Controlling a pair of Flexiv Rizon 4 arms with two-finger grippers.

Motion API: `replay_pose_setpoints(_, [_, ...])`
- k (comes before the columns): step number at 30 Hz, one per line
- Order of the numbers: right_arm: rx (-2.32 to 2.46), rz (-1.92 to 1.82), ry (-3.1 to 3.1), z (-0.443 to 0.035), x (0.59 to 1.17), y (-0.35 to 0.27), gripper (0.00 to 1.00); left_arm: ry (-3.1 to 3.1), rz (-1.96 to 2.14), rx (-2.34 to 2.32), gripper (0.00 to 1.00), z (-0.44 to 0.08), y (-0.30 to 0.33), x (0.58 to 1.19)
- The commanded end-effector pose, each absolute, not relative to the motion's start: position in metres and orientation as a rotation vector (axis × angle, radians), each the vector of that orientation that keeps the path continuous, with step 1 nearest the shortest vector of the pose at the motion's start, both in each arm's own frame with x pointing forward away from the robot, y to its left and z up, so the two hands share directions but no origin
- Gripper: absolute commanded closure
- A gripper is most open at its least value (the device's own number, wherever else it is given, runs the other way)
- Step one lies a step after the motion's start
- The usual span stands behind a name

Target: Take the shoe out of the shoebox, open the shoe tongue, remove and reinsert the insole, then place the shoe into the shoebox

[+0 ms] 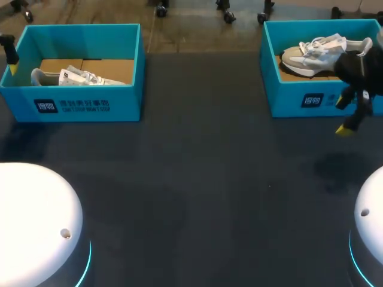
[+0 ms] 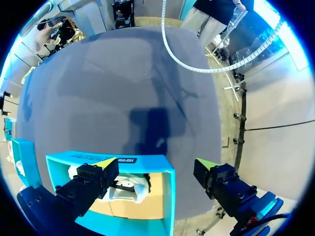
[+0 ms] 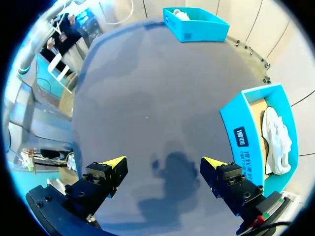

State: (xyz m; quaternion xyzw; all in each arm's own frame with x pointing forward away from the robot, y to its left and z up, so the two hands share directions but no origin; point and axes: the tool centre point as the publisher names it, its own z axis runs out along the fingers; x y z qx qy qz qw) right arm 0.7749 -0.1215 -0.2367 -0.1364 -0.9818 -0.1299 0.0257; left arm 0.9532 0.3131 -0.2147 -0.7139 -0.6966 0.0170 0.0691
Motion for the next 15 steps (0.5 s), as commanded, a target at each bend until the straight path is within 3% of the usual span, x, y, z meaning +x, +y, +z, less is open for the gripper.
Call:
replay_pose_setpoints(1, [-0.403, -0.393, -2.973, -0.239, 0.787, -0.122, 0.00, -2.097, 0.048, -2.150, 0.00, -0.214, 0.313, 0.953])
replay_pose_setpoints(8, [-0.588, -0.383, -2.998, -0.225, 0.794, -0.131, 0.00, -2.097, 0.048, -2.150, 0.00, -0.214, 0.313, 0.953])
replay_pose_setpoints(15, [-0.925, -0.302, -2.980, -0.160, 0.861, -0.180, 0.00, -2.097, 0.048, -2.150, 0.00, -0.214, 0.313, 0.953])
